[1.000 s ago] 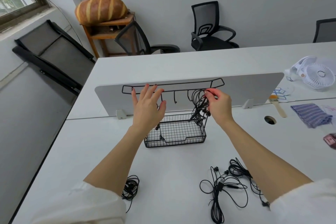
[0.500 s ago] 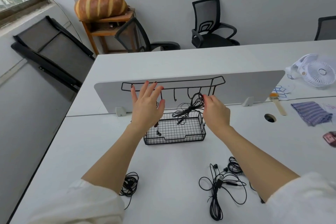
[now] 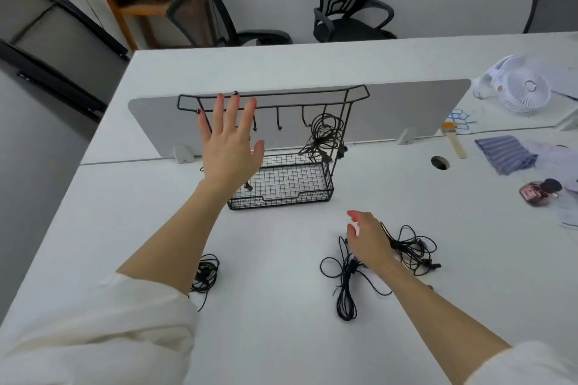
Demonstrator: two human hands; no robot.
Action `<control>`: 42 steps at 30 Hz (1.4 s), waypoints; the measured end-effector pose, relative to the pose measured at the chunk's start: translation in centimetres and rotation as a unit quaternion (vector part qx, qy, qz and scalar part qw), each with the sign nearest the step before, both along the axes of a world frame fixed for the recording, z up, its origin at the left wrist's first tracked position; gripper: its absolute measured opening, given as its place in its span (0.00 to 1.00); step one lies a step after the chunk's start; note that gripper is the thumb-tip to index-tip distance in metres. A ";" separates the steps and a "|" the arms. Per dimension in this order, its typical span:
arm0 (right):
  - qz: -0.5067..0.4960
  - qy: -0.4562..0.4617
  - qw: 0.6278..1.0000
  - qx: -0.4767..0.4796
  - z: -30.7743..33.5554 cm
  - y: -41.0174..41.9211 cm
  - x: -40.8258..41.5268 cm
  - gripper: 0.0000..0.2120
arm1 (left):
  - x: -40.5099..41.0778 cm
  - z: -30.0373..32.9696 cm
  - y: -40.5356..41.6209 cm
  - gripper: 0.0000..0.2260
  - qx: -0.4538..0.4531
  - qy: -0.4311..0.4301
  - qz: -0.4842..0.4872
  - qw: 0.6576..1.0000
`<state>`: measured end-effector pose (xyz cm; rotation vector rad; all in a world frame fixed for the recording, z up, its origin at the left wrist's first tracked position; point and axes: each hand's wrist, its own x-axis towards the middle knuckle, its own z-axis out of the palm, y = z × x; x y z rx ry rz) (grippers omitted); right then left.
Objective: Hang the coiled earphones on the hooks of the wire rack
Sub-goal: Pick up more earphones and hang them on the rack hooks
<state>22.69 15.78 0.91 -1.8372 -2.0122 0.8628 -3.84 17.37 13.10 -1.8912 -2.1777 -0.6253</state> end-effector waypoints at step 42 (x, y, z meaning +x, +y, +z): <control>0.447 -0.197 0.872 -0.013 -1.7 -5.4 -8.9 0.29 | -6.3 -15.5 -17.6 0.34 -0.236 -0.257 0.311 0.884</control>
